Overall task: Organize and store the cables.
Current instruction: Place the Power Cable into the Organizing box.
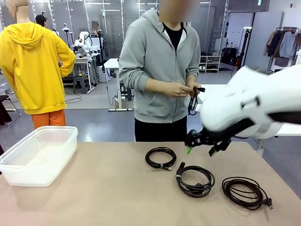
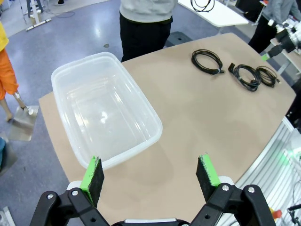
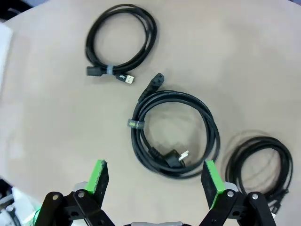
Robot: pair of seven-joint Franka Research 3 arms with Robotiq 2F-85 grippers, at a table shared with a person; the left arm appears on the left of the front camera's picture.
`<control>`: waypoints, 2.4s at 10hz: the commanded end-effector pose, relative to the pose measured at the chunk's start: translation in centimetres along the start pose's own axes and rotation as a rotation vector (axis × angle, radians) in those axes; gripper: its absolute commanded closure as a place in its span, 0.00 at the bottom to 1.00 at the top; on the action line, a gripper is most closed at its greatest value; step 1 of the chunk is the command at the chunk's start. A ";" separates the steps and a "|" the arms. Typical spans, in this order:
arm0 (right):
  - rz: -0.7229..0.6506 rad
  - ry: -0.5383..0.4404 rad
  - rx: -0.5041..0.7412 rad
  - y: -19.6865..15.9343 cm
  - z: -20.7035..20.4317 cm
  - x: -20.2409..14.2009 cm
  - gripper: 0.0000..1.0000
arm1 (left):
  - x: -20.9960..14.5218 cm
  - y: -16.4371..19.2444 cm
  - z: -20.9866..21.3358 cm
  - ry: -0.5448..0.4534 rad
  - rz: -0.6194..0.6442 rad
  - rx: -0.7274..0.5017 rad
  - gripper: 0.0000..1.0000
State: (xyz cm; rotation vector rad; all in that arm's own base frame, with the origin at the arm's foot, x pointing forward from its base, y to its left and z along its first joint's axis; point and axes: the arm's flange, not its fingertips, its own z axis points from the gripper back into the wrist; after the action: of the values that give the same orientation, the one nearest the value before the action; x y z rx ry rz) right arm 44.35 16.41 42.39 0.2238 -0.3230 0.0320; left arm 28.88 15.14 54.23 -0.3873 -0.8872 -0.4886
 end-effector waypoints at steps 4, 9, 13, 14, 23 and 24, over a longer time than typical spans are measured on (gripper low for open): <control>-0.018 0.050 -0.187 4.7 -6.2 1.6 0.00 | 0.0 0.0 0.2 -0.007 -0.010 -0.008 0.00; 0.058 0.192 -0.196 5.3 -10.2 2.0 0.00 | 0.0 0.0 0.2 -0.007 -0.010 -0.008 0.00; 0.088 0.252 -0.171 5.7 -12.6 1.9 0.00 | 0.0 0.0 0.2 -0.007 -0.010 -0.008 0.00; 0.101 0.254 -0.161 5.7 -12.9 1.9 0.00 | 0.0 0.0 0.2 -0.007 -0.010 -0.008 0.00; 0.078 0.306 -0.115 3.5 -13.5 2.2 1.00 | 0.0 0.0 0.2 -0.007 -0.010 -0.008 0.00; 0.074 0.305 -0.110 3.4 -13.0 2.2 1.00 | 0.0 0.0 0.2 -0.007 -0.010 -0.008 0.00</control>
State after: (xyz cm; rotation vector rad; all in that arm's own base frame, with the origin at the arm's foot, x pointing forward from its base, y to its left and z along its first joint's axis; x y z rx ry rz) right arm 50.02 22.84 31.27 0.0786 -0.0367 0.1115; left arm 28.88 15.14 54.24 -0.3872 -0.8873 -0.4885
